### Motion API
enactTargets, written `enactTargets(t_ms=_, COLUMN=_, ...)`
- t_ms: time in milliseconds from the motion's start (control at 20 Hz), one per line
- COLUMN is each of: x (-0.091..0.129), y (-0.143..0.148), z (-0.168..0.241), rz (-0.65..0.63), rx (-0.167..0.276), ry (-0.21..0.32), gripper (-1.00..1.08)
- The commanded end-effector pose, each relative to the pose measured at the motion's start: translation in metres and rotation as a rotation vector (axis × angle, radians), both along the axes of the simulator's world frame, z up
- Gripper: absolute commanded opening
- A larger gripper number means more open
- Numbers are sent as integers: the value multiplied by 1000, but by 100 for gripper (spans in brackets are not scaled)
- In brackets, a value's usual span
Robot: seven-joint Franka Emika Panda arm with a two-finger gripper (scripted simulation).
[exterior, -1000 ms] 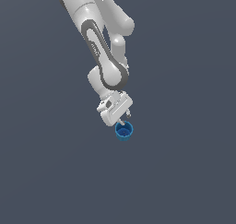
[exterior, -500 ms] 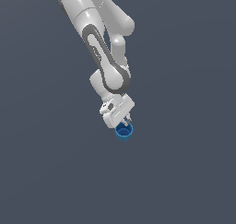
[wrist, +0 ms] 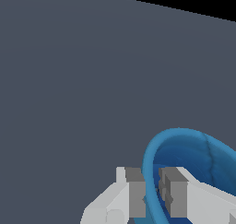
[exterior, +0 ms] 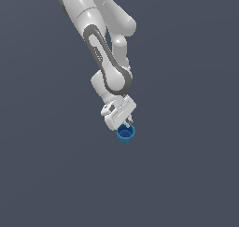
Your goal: Pick up the object and move it to a goal position.
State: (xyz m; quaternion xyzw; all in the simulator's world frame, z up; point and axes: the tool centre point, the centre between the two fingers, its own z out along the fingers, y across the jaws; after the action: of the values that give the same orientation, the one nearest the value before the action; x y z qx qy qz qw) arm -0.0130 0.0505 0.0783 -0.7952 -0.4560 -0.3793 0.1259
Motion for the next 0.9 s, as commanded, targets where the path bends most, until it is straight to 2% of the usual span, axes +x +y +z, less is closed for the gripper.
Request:
enactTargets(t_ms=0, x=2, y=-1, z=2, rz=0, rx=0, ry=0, gripper=-100)
enactTargets(t_ms=400, x=21, y=-10, z=18, rz=-1, rx=-2, ry=1, gripper=-100)
enactTargets(t_ms=850, x=62, y=-29, z=55, rz=-2, rx=-5, ry=3, gripper=-100)
